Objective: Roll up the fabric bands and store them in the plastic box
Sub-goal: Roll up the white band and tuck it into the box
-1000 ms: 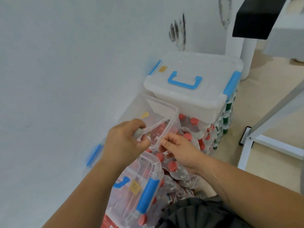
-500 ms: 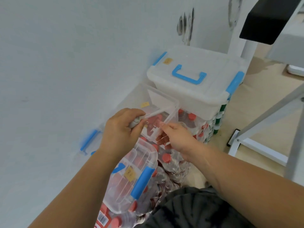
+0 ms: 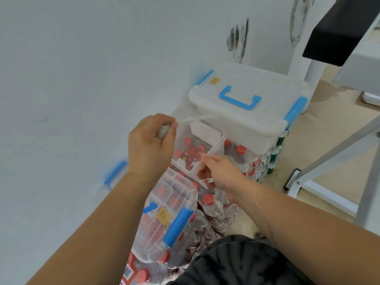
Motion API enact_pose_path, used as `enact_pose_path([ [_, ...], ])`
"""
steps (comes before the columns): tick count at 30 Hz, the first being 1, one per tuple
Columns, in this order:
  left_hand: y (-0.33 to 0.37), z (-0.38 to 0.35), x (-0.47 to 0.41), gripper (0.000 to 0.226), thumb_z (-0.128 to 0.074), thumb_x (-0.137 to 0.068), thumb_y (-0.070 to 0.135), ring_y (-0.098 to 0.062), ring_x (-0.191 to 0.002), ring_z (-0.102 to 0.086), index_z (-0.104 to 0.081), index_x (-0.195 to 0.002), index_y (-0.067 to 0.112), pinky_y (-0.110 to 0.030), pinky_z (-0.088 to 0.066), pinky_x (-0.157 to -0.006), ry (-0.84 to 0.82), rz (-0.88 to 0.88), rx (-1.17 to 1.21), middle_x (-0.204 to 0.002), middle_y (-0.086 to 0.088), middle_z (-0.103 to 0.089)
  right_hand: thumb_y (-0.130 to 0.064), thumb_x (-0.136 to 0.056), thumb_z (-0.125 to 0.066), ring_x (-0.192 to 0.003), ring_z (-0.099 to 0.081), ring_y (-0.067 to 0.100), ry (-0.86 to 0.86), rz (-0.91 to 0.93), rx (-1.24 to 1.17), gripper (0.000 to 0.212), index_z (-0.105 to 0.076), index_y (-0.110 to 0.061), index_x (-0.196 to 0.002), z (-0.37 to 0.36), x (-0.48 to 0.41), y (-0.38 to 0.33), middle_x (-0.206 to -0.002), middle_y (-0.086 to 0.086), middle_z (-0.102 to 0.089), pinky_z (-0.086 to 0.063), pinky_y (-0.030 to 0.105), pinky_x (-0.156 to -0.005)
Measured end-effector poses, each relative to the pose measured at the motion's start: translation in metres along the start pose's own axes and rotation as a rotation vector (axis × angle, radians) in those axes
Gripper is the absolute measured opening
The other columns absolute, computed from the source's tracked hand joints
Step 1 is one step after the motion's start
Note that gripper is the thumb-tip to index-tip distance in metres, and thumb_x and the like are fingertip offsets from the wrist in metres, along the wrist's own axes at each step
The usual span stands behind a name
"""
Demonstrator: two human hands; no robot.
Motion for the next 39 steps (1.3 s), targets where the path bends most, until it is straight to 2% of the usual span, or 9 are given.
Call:
enact_pose_path([
  [6, -0.003, 0.022, -0.027, 0.004, -0.066, -0.094, 0.027, -0.020, -0.078, -0.071, -0.069, -0.094, 0.028, -0.043, -0.059, -0.074, 0.083, 0.048, 0.060, -0.081, 0.012, -0.067, -0.041, -0.107, -0.047, -0.078, -0.066, 0.016, 0.009, -0.018, 0.048, 0.046, -0.070, -0.007, -0.086, 0.002, 0.003, -0.004, -0.091, 0.011, -0.078, -0.051, 0.032, -0.070],
  [13, 0.000, 0.054, -0.013, 0.007, -0.069, -0.094, 0.028, -0.023, -0.081, -0.074, -0.069, -0.091, 0.033, -0.049, -0.060, -0.075, 0.191, 0.115, 0.159, -0.086, 0.015, -0.070, -0.065, -0.097, -0.047, -0.061, -0.071, 0.026, 0.186, 0.179, 0.302, 0.072, -0.068, -0.005, -0.063, 0.021, 0.018, -0.029, -0.064, 0.011, -0.073, -0.058, 0.042, -0.069],
  [18, 0.000, 0.077, 0.015, 0.005, -0.072, -0.093, 0.020, -0.027, -0.084, -0.074, -0.071, -0.097, 0.023, -0.048, -0.059, -0.078, 0.173, 0.075, 0.196, -0.092, -0.001, -0.074, -0.081, -0.088, -0.040, -0.065, -0.076, 0.022, 0.052, 0.017, -0.399, 0.081, -0.068, -0.007, -0.107, 0.030, 0.021, -0.081, -0.081, 0.015, -0.079, -0.053, 0.025, -0.046],
  [20, 0.001, 0.083, 0.027, 0.006, -0.073, -0.092, 0.017, -0.026, -0.083, -0.074, -0.071, -0.097, 0.019, -0.044, -0.059, -0.077, 0.134, 0.039, 0.178, -0.092, -0.004, -0.074, -0.070, -0.091, -0.055, -0.062, -0.076, 0.022, -0.014, -0.031, -0.436, 0.069, -0.066, -0.004, -0.109, 0.030, 0.020, -0.098, -0.080, 0.015, -0.079, -0.055, 0.025, -0.045],
  [24, -0.004, 0.094, 0.055, 0.010, -0.074, -0.088, 0.017, -0.020, -0.081, -0.074, -0.075, -0.096, 0.011, -0.035, -0.059, -0.074, 0.006, 0.066, 0.154, -0.092, -0.002, -0.075, -0.006, -0.092, -0.071, -0.049, -0.065, 0.013, -0.052, -0.029, -0.360, 0.007, -0.067, -0.001, -0.093, 0.017, 0.023, -0.108, -0.071, 0.013, -0.068, -0.054, 0.020, -0.044],
  [26, -0.012, 0.103, 0.069, 0.014, -0.073, -0.088, 0.019, -0.014, -0.074, -0.074, -0.077, -0.101, 0.016, -0.028, -0.059, -0.071, -0.024, 0.177, 0.206, -0.093, 0.005, -0.076, 0.007, -0.088, -0.068, -0.054, -0.061, 0.016, -0.056, 0.023, -0.304, 0.008, -0.067, 0.000, -0.083, 0.011, 0.024, -0.105, -0.078, 0.019, -0.063, -0.054, 0.025, -0.048],
  [31, -0.040, 0.134, 0.090, 0.020, -0.068, -0.092, 0.013, -0.013, -0.050, -0.055, -0.074, -0.098, 0.031, -0.020, -0.049, -0.051, 0.147, 0.470, 0.318, -0.080, 0.005, -0.075, 0.013, -0.084, -0.066, -0.047, -0.059, 0.014, -0.044, 0.173, -0.014, 0.033, -0.074, -0.008, -0.059, -0.002, 0.033, -0.090, -0.061, 0.012, -0.068, -0.051, 0.021, -0.046],
  [36, -0.047, 0.120, 0.098, 0.021, -0.067, -0.095, 0.008, -0.011, -0.047, -0.048, -0.072, -0.089, 0.028, -0.018, -0.043, -0.046, 0.075, 0.634, 0.402, -0.055, 0.005, -0.056, 0.004, -0.084, -0.072, -0.060, -0.070, 0.019, -0.124, 0.227, 0.264, 0.020, -0.072, -0.010, -0.098, -0.035, 0.040, -0.065, -0.083, 0.020, -0.076, -0.065, 0.041, -0.069],
  [39, -0.043, 0.103, 0.097, 0.018, -0.067, -0.095, 0.008, -0.011, -0.047, -0.049, -0.070, -0.087, 0.024, -0.019, -0.043, -0.046, 0.059, 0.678, 0.471, -0.055, 0.005, -0.055, -0.009, -0.086, -0.075, -0.058, -0.070, 0.014, -0.125, 0.279, 0.465, 0.026, -0.072, -0.011, -0.112, -0.046, 0.036, -0.050, -0.081, 0.009, -0.076, -0.064, 0.034, -0.069],
])
Point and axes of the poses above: each hand's wrist, its own x-axis away from the middle knuckle, its own z-axis out of the back of the hand, y = z × x, the point moved 3 cm from there along -x, towards the middle knuckle
